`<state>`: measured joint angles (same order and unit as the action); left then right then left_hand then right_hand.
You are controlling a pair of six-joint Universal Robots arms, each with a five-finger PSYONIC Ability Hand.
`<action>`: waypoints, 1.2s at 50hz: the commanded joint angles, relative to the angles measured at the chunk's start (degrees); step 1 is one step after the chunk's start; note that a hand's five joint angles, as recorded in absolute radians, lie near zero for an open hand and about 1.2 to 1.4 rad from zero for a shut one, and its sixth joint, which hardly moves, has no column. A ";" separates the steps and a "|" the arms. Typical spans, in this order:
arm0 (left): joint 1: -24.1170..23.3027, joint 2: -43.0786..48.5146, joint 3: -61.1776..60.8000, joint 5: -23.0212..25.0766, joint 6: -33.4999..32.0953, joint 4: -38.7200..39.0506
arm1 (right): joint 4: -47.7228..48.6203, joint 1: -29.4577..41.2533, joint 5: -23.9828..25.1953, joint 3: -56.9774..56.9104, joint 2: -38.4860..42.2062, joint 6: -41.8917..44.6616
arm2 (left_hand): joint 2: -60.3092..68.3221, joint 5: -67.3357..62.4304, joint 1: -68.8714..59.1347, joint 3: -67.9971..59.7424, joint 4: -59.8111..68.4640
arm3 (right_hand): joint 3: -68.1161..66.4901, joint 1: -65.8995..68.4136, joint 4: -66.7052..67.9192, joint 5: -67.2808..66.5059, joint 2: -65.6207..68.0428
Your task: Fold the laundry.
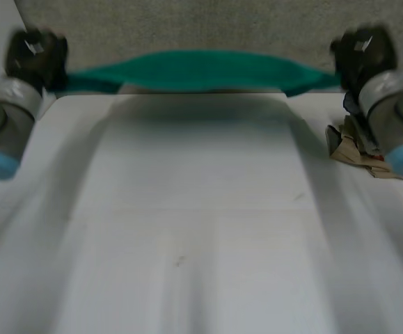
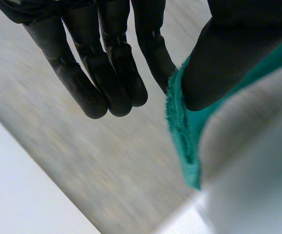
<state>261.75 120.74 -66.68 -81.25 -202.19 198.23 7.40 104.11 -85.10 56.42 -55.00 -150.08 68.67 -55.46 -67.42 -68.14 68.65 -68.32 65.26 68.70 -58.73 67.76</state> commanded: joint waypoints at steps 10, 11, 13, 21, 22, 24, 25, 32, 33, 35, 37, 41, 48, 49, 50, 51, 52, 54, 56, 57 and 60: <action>0.34 -6.03 -22.79 4.00 -25.52 -17.42 | -31.63 -2.51 0.73 10.81 1.13 20.60 | 11.33 -14.54 -12.58 -11.86 11.35 | -11.68 14.74 11.30 -11.27 12.24; 0.43 -7.08 -23.66 3.82 -27.36 -19.17 | -34.53 -2.77 0.46 11.34 0.16 21.92 | 11.33 -14.54 -12.58 -11.86 11.35 | -11.68 14.74 11.30 -11.27 12.24; 0.69 -11.03 -26.56 2.77 -31.94 -25.50 | -44.90 -3.56 -0.41 13.62 -3.44 25.70 | 11.33 -14.54 -12.58 -11.86 11.35 | -11.68 14.74 11.30 -11.27 12.24; 3.41 -19.92 -31.58 2.23 -40.39 -47.92 | -56.90 -6.99 1.86 22.68 -14.61 36.17 | 11.33 -14.54 -12.58 -11.86 11.35 | -11.68 14.74 11.30 -11.27 12.24; 3.50 -19.93 -31.32 3.11 -40.65 -48.19 | -55.58 -6.99 2.39 22.94 -14.70 36.96 | 11.33 -14.54 -12.58 -11.86 11.35 | -11.68 14.74 11.30 -11.27 12.24; 3.50 -19.49 -29.75 5.31 -40.65 -46.62 | -50.58 -6.56 3.10 22.95 -13.74 37.32 | 11.33 -14.54 -12.58 -11.86 11.35 | -11.68 14.74 11.30 -11.27 12.24; 3.24 -18.96 -29.04 5.75 -40.39 -45.74 | -48.73 -6.38 3.01 22.77 -13.04 36.71 | 11.33 -14.54 -12.58 -11.86 11.35 | -11.68 14.74 11.30 -11.27 12.24; -2.38 -10.01 -18.06 2.95 -30.56 -33.44 | -30.89 -4.36 0.73 18.47 -5.83 26.61 | 11.33 -14.54 -12.58 -11.86 11.35 | -11.68 14.74 11.30 -11.27 12.24; -3.08 -8.95 -16.48 2.25 -29.33 -32.13 | -28.78 -4.10 0.38 18.03 -5.13 25.38 | 11.33 -14.54 -12.58 -11.86 11.35 | -11.68 14.74 11.30 -11.27 12.24; -5.10 -5.26 -11.39 0.05 -26.43 -28.08 | -22.46 -3.48 -0.85 16.71 -2.67 22.74 | 11.33 -14.54 -12.58 -11.86 11.35 | -11.68 14.74 11.30 -11.27 12.24; -6.77 -1.15 -5.87 -2.31 -24.58 -24.40 | -16.58 -2.95 -1.90 15.31 -0.39 21.33 | 11.33 -14.54 -12.58 -11.86 11.35 | -11.68 14.74 11.30 -11.27 12.24; -8.53 6.59 4.85 -6.53 -24.48 -21.39 | -6.74 -2.16 -3.40 12.50 3.57 20.36 | 11.33 -14.54 -12.58 -11.86 11.35 | -11.68 14.74 11.30 -11.27 12.24; -10.47 19.16 22.43 -12.78 -25.36 -26.03 | 5.16 -1.02 -3.49 6.17 11.04 20.62 | 11.33 -14.54 -12.58 -11.86 11.35 | -11.68 14.74 11.30 -11.27 12.24; -10.73 20.23 23.95 -12.88 -25.36 -26.57 | 6.04 -0.67 -3.49 4.16 13.14 20.97 | 11.33 -14.54 -12.58 -11.86 11.35 | -11.68 14.74 11.30 -11.27 12.24; -11.00 21.11 25.53 -12.79 -25.36 -26.84 | 6.22 -0.40 -3.49 3.09 14.12 21.06 | 11.33 -14.54 -12.58 -11.86 11.35 | -11.68 14.74 11.30 -11.27 12.24; -11.26 22.08 27.02 -12.70 -25.53 -27.27 | 6.22 -0.23 -3.41 1.86 15.00 21.32 | 11.33 -14.54 -12.58 -11.86 11.35 | -11.68 14.74 11.30 -11.27 12.24; -11.78 23.91 29.56 -12.44 -25.62 -27.89 | 6.31 0.21 -3.49 -0.50 16.83 21.41 | 11.33 -14.54 -12.58 -11.86 11.35 | -11.68 14.74 11.30 -11.27 12.24; -12.23 25.51 31.86 -12.44 -25.62 -28.33 | 6.40 0.48 -3.84 -2.97 18.69 21.32 | 11.33 -14.54 -12.58 -11.86 11.35 | -11.68 14.74 11.30 -11.27 12.24; -12.93 27.43 34.67 -12.70 -25.89 -28.60 | 6.40 0.74 -4.19 -6.74 21.49 21.50 | 11.33 -14.54 -12.58 -11.86 11.35 | 18.07 -15.01 -18.45 18.48 -17.51; -13.11 27.97 35.38 -12.88 -26.15 -28.51 | 6.40 0.74 -4.46 -8.07 22.38 21.50 | 11.33 -14.54 -12.58 -11.86 11.35 | 23.45 -20.39 -23.83 23.85 -22.88; -13.37 29.72 37.40 -13.49 -26.85 -28.16 | 5.87 0.92 -6.91 -12.46 25.71 21.59 | -5.64 2.43 4.38 5.11 -5.62 | 58.32 -55.26 -58.70 58.73 -57.76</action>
